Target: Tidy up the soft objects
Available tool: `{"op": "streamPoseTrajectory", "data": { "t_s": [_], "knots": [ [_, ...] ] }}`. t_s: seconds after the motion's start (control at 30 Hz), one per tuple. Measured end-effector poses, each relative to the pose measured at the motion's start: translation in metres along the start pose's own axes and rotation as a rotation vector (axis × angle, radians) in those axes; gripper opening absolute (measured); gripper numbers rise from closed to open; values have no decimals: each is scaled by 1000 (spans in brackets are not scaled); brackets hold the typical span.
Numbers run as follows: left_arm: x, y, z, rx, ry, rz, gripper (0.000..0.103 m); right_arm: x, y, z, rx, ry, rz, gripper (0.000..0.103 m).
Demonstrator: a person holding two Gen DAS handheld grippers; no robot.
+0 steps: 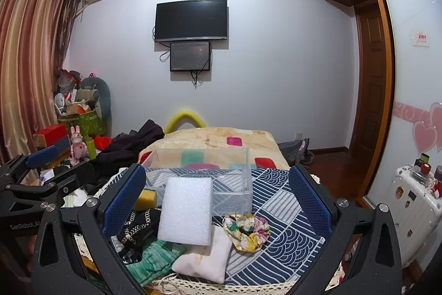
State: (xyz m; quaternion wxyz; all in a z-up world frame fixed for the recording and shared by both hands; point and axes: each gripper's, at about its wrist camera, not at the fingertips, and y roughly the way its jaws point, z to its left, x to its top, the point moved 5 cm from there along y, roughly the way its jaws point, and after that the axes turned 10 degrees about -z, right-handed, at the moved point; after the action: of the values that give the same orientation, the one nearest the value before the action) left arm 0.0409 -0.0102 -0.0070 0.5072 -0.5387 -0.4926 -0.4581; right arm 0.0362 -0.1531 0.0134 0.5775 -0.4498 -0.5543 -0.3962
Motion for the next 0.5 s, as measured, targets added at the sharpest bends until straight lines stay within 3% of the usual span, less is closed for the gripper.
{"op": "streamPoseTrajectory", "data": {
  "t_s": [0.5],
  "knots": [
    [-2, 0, 0, 0, -1, -1, 103, 1, -1, 0, 2, 1, -4, 103]
  ]
}}
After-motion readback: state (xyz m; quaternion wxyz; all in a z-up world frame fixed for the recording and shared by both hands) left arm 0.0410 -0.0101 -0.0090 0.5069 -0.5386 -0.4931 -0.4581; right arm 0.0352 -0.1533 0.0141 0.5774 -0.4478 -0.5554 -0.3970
